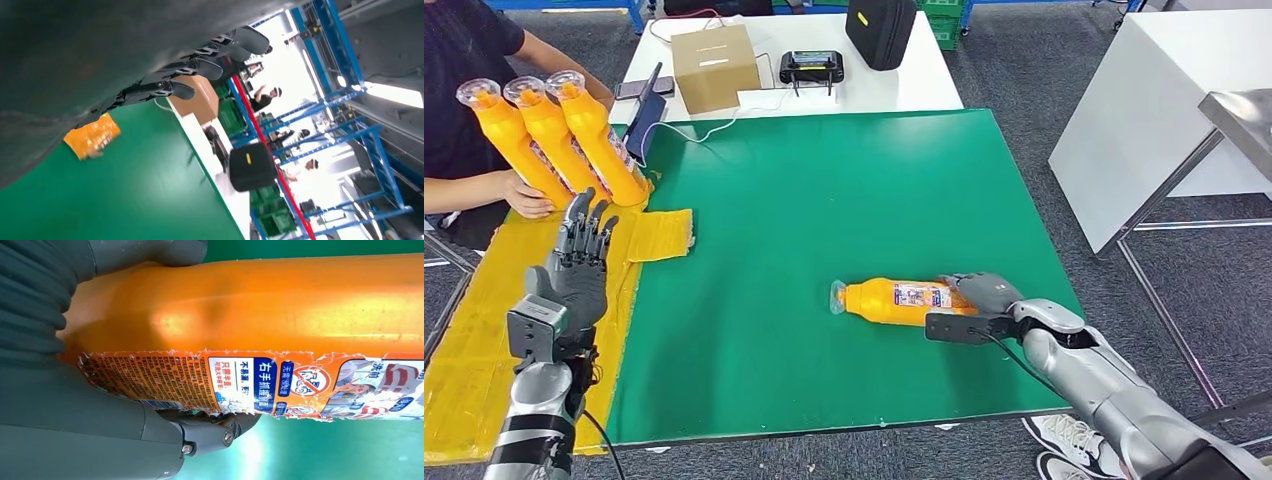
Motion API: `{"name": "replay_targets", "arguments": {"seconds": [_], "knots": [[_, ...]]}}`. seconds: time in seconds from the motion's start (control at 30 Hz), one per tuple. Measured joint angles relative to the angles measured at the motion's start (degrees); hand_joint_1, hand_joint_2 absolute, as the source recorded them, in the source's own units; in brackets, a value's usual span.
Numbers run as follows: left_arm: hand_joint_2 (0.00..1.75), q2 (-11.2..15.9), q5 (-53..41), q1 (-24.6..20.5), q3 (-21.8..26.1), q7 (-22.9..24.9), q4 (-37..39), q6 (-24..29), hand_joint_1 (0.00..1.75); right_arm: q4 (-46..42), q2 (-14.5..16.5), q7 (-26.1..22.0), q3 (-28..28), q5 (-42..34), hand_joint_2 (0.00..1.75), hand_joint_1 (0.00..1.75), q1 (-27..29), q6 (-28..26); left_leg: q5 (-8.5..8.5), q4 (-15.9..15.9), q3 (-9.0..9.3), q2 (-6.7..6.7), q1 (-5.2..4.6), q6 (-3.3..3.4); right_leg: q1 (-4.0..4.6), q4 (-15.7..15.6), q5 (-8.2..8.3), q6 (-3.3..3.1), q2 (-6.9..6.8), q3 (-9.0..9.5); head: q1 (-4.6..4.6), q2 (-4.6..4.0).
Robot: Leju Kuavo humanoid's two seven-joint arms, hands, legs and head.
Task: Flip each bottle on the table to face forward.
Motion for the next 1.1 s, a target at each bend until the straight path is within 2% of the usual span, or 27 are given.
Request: {"name": "replay_targets", "arguments": {"seconds": [0.17, 0.23, 0.3, 0.4, 0.47, 0.67, 0.8, 0.93, 1.1], "knots": [[0.0, -0.52, 4.62, 0.15, -0.86, 2.33, -0.76, -3.4, 0.0, -0.36, 1.92, -2.62, -2.8, -4.36, 1.75, 1.75, 1.33, -2.87, 0.0, -0.02, -0.03, 0.04, 0.0, -0.01, 0.03, 0.02, 0.03, -0.03, 0.03, 0.04, 0.02, 0.0], [0.87, -0.74, 7.82, 0.29, -0.86, 3.79, -0.84, -6.38, 0.0, -2.17, 4.74, -5.25, -5.89, -8.54, 1.75, 1.75, 3.61, -5.17, 0.01, -0.02, -0.12, 0.1, 0.03, -0.02, 0.09, 0.04, 0.09, -0.11, 0.04, -0.05, 0.02, 0.0], [1.75, -1.2, 9.74, 0.35, -0.97, 5.21, -0.98, -8.46, 0.0, -5.84, 9.02, -7.83, -9.8, -13.02, 1.75, 1.75, 6.77, -7.21, 0.04, -0.02, -0.24, 0.13, 0.07, -0.05, 0.16, 0.07, 0.12, -0.16, 0.07, -0.25, -0.03, 0.0], [1.75, -2.32, 10.33, 0.41, -1.88, 7.51, -1.62, -9.37, 0.0, -13.43, 15.69, -9.44, -15.3, -17.48, 1.75, 1.75, 11.04, -9.65, 0.1, -0.02, -0.46, -0.01, 0.14, -0.12, 0.21, 0.12, 0.07, -0.19, -0.06, -0.47, -0.04, 0.0], [1.75, -2.94, 10.14, 0.45, -2.78, 8.51, -2.09, -9.17, 0.0, -17.9, 18.97, -9.29, -17.91, -18.24, 1.75, 1.75, 12.83, -10.57, 0.11, -0.02, -0.6, -0.09, 0.17, -0.12, 0.21, 0.13, 0.04, -0.2, -0.14, -0.55, -0.02, 0.0], [1.75, -3.38, 8.47, 0.63, -4.92, 8.83, -3.08, -8.88, 0.0, -23.9, 23.64, -9.94, -21.96, -19.94, 1.75, 1.75, 15.6, -9.65, 0.08, -0.02, -0.78, -0.07, 0.03, -0.08, 0.07, 0.08, 0.06, -0.17, -0.13, -0.67, 0.01, 0.0], [1.75, -3.84, 8.82, 1.14, -7.71, 8.76, -3.78, -10.34, 0.0, -24.48, 27.97, -9.97, -21.89, -20.01, 1.75, 1.75, 15.52, -8.79, 0.08, -0.02, -0.79, -0.08, 0.0, -0.07, 0.05, 0.08, 0.07, -0.16, -0.14, -0.71, 0.01, 0.0], [1.75, -4.19, 10.06, 1.8, -10.93, 8.76, -4.5, -11.34, 0.0, -22.99, 32.14, -9.55, -19.46, -19.57, 1.75, 1.75, 13.81, -8.34, 0.09, -0.02, -0.8, 0.0, 0.02, -0.08, 0.11, 0.09, 0.08, -0.17, -0.04, -0.74, 0.0, 0.0], [1.75, -4.26, 9.92, 3.05, -13.86, 8.41, -6.4, -11.86, 0.0, -20.76, 35.18, -9.03, -15.27, -19.05, 1.75, 1.75, 12.27, -7.93, 0.09, -0.02, -0.84, -0.03, 0.08, -0.09, 0.13, 0.09, 0.06, -0.18, -0.08, -0.77, 0.01, 0.0]]}}
